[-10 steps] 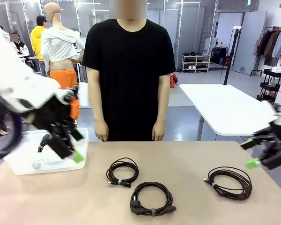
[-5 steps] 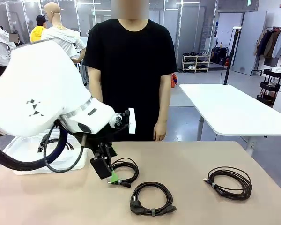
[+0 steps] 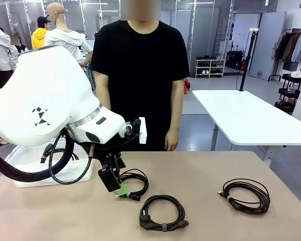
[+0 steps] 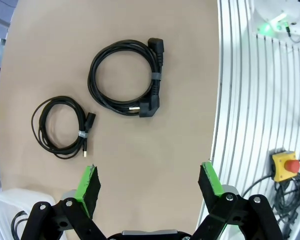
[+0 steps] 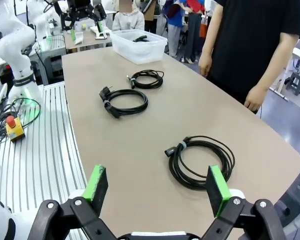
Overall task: Organize and store the cables.
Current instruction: Place the Power Cable into the Organizing box.
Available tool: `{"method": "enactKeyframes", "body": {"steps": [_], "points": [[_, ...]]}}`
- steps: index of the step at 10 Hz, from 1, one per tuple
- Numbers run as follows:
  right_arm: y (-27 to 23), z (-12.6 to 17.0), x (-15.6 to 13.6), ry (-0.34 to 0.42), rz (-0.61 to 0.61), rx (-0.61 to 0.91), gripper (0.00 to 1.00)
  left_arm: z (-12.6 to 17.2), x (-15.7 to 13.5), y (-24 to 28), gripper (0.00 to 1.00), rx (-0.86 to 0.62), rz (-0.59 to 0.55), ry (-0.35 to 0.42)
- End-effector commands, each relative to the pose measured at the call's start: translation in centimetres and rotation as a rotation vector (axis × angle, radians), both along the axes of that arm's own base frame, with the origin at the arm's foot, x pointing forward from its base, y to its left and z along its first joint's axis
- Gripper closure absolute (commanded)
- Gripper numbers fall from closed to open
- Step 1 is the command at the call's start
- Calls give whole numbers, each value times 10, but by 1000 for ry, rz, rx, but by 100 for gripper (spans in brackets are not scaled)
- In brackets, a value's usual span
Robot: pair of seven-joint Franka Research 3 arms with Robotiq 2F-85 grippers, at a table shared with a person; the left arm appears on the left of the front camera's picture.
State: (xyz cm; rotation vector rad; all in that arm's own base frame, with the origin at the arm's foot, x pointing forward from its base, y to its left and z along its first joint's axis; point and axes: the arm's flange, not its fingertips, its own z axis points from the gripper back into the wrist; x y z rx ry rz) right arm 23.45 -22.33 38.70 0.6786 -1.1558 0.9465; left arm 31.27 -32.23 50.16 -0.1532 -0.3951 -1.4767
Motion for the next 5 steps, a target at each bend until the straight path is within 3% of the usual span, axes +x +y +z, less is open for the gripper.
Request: {"method": "enactKeyframes", "body": {"steps": [1, 4, 5], "points": [[1, 10, 2, -7, -1, -37, 0, 1, -3, 1, 0, -6, -1, -2], [1, 10, 2, -7, -1, -37, 0, 0, 0, 0, 0, -1, -1, 0], [1, 10, 2, -7, -1, -37, 0, 0, 4, -27, 0, 28, 27, 20]]}}
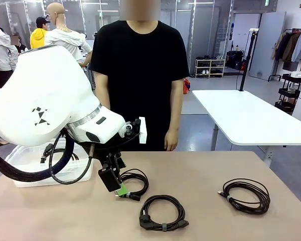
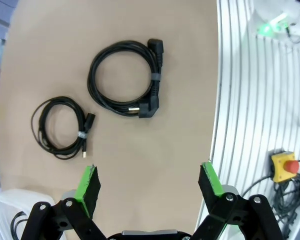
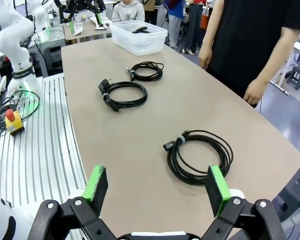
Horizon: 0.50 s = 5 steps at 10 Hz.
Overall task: Organize and store the cables.
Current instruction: Place the Power Cable into the Organizing box.
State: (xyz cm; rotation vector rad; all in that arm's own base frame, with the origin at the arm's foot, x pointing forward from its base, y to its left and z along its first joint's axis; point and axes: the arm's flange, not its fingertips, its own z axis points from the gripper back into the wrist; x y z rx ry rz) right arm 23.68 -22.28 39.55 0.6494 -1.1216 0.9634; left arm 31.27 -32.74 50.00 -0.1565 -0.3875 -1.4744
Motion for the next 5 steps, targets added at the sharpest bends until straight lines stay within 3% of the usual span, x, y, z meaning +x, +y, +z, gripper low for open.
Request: {"method": "enactKeyframes", "body": {"steps": [1, 4, 5], "points": [[1, 2, -1, -20, -1, 5, 0, 0, 9, -51, 0, 55, 4, 10], [1, 2, -1, -20, -1, 5, 0, -24, 23, -117, 0, 147, -70, 27], [1, 2, -1, -20, -1, 5, 0, -39, 24, -136, 0, 184, -77, 1]]}}
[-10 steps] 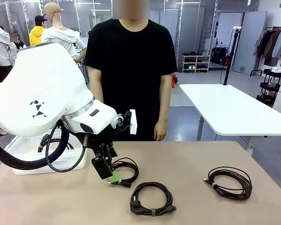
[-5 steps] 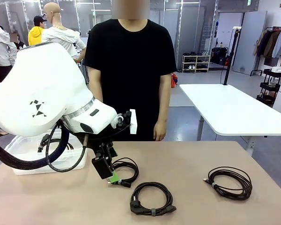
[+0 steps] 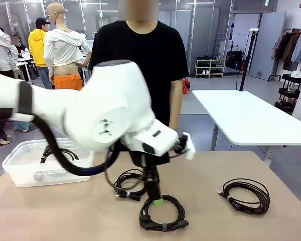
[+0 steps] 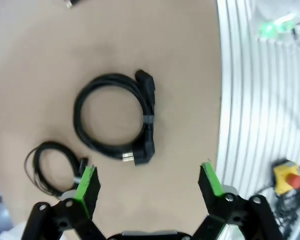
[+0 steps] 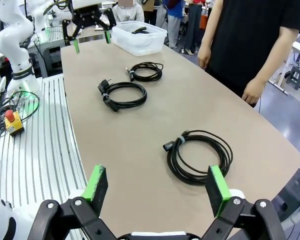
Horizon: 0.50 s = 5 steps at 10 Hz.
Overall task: Organize and store the cables.
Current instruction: Place the Power Cable into the Organizing box.
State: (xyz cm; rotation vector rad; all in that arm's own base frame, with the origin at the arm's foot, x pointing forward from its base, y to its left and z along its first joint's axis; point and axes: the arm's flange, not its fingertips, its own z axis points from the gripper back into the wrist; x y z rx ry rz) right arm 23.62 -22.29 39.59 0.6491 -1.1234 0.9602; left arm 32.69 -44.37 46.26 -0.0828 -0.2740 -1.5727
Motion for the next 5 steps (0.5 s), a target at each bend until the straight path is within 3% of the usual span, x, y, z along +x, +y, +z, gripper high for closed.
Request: {"method": "enactKeyframes", "body": {"steps": [1, 5], "points": [[1, 1, 0, -20, 2, 3, 0, -16, 9, -30, 0, 66, -17, -19], [1, 1, 0, -20, 2, 3, 0, -81, 11, -54, 0, 170, -13, 68]]}}
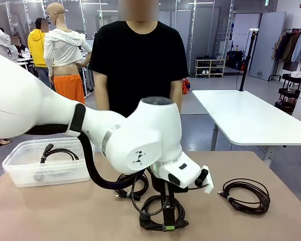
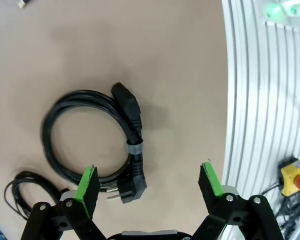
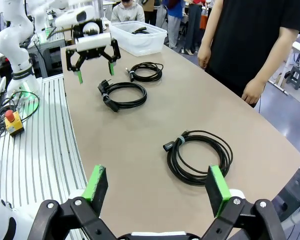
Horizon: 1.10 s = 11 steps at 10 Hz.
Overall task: Organize and store the cables.
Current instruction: Place the Power Cable into the Organizing box.
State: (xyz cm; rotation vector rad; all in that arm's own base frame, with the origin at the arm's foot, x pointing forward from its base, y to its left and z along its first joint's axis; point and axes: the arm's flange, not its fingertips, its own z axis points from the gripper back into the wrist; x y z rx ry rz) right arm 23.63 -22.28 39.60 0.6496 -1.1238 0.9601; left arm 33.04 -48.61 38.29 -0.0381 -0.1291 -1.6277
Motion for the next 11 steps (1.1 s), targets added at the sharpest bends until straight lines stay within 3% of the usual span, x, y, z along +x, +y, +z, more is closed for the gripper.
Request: {"method": "enactKeyframes", "body": {"steps": [1, 5, 10, 11], "points": [[1, 1, 0, -19, 2, 3, 0, -13, 10, -16, 0, 40, 41, 45], [1, 1, 0, -19, 2, 3, 0, -54, 22, -20, 0, 101, 73, 50], [1, 1, 0, -19, 2, 3, 0, -74, 29, -11, 0, 113, 90, 81], [1, 1, 0, -19, 2, 3, 0, -76, 30, -11, 33, 113, 86, 85]]}}
